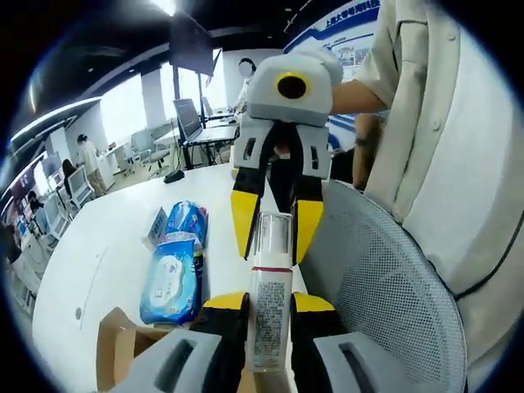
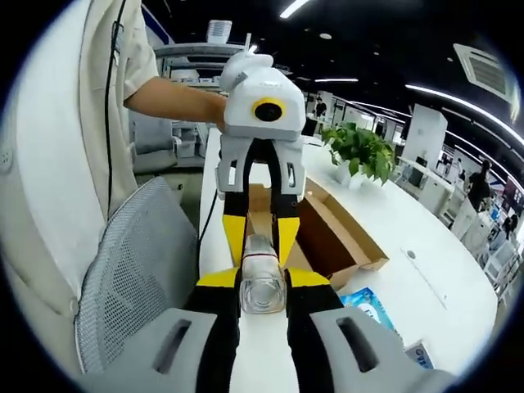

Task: Operate the shoe box by opening the lid, removing the specified soft item, and placing it in the target area until the item is outside and the box remains undamaged.

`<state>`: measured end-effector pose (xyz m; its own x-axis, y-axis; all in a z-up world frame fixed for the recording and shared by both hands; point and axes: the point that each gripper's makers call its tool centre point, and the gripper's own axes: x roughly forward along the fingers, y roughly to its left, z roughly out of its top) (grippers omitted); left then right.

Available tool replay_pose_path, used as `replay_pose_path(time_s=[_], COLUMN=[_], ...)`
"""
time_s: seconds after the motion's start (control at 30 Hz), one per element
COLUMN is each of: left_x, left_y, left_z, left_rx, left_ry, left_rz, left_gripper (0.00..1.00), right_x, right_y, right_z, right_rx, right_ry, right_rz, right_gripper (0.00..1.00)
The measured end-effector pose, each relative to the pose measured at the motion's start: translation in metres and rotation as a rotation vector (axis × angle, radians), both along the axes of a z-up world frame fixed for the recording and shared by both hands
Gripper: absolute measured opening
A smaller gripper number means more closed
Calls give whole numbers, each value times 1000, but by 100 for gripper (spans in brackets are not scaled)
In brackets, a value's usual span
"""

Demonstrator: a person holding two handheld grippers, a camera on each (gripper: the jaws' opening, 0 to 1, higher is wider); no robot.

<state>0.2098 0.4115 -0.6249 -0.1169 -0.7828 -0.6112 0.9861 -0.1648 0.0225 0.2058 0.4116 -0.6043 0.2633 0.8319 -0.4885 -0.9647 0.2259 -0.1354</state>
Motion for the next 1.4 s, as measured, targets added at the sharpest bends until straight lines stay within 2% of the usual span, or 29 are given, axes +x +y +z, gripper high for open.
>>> replay_pose_path(time_s=[0.13, 0.33, 0.6, 0.9, 1.0, 1.17, 1.4], left_x=[0, -2, -1, 8, 16, 27, 41], left_y=[-1, -3, -5, -8, -7, 2, 25], left_z=[-1, -4, -2, 7, 7, 10, 17], left_rx=[-2, 0, -5, -43, -48, -69, -112], left_ry=[25, 24, 33, 33, 25, 22, 11], left_rz=[16, 14, 46, 78, 119, 179, 306], left_gripper=[19, 20, 21, 29, 35, 38, 48], right_x=[1, 1, 0, 3, 6, 11, 21], right_y=[0, -2, -3, -3, -4, -6, -13], right_z=[-1, -3, 1, 2, 3, 5, 11], right_rx=[-27, -49, -60, -74, -87, -109, -138], right_ry=[32, 65, 57, 62, 55, 38, 3], right_rz=[-16, -17, 8, 29, 36, 43, 49], right_gripper=[18, 17, 17, 17, 17, 17, 17])
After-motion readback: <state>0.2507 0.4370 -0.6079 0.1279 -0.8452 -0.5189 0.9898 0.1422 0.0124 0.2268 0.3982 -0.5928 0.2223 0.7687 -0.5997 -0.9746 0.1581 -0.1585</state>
